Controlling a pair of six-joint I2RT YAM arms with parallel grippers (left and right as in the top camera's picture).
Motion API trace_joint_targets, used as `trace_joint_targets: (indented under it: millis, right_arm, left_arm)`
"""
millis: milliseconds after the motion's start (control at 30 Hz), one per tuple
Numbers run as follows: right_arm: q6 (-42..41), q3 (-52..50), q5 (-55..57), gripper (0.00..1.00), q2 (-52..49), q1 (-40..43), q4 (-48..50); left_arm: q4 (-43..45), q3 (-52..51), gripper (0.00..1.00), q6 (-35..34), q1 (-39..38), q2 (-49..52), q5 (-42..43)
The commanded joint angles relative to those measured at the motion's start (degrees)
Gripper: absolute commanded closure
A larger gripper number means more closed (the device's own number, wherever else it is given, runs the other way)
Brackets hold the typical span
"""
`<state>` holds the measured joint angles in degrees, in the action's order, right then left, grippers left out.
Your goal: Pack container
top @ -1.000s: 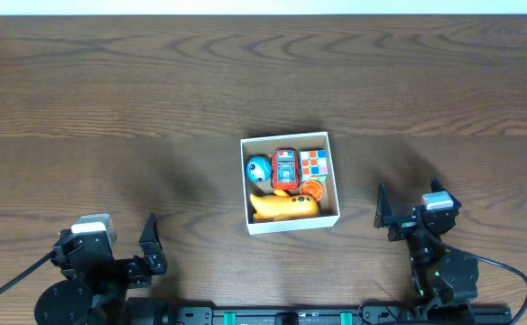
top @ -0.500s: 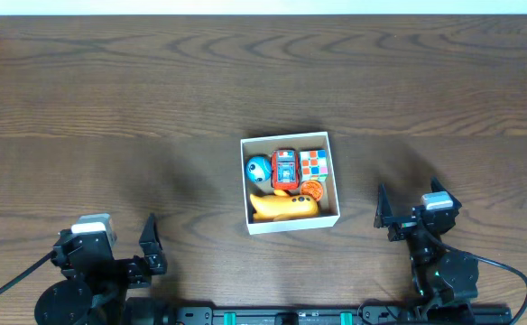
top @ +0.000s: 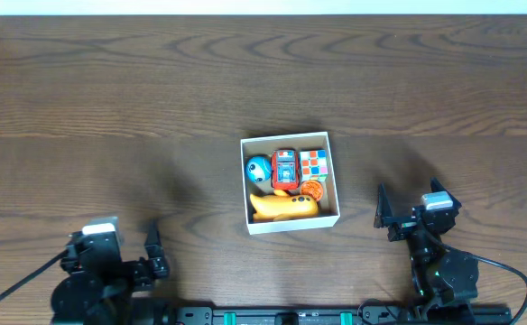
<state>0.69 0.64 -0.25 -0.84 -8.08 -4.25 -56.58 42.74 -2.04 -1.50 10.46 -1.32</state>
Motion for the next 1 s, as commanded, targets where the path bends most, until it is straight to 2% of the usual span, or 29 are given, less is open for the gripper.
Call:
trace_joint_targets:
  millis: [0,167,400,533,633,867,967]
  right_arm:
    - [0.66,-0.35,-0.22,0.01,0.24,-0.24,0.04]
    - [0.68,-0.35,-0.22,0.01,0.24,-0.24,0.07]
    - [0.66,-0.35,-0.22,0.01,0.24,-0.24,0.04]
    - [0.66,-0.35,-0.22,0.01,0.24,-0.24,0.07]
    - [0.66,-0.35,-0.22,0.01,0.24,-0.24,0.04]
    - [0.68,-0.35,-0.22,0.01,0.24,-0.24,0.07]
    - [0.66,-0.35,-0.22,0.01,0.24,-0.24,0.04]
  left_arm:
    - [2.49,-5.99,0.02,1.16,0.42,-4.66,-0.68]
    - [11.89,-14.49,0.02,2.47,1.77,-10.38,-0.66]
    - [32.89,-25.33,0.02,14.14,2.08,-10.34,2.64]
    - [45.79,-32.61,0.02,14.93,2.08,-10.34,2.82]
    - [52.00,-36.61,0.02,14.86,2.10,-10.34,2.84]
    - [53.00,-40.94,0.02,13.68,3.65,-10.36,2.82]
    - [52.68,-42.51,0.02,9.73,4.13,-10.34,2.82]
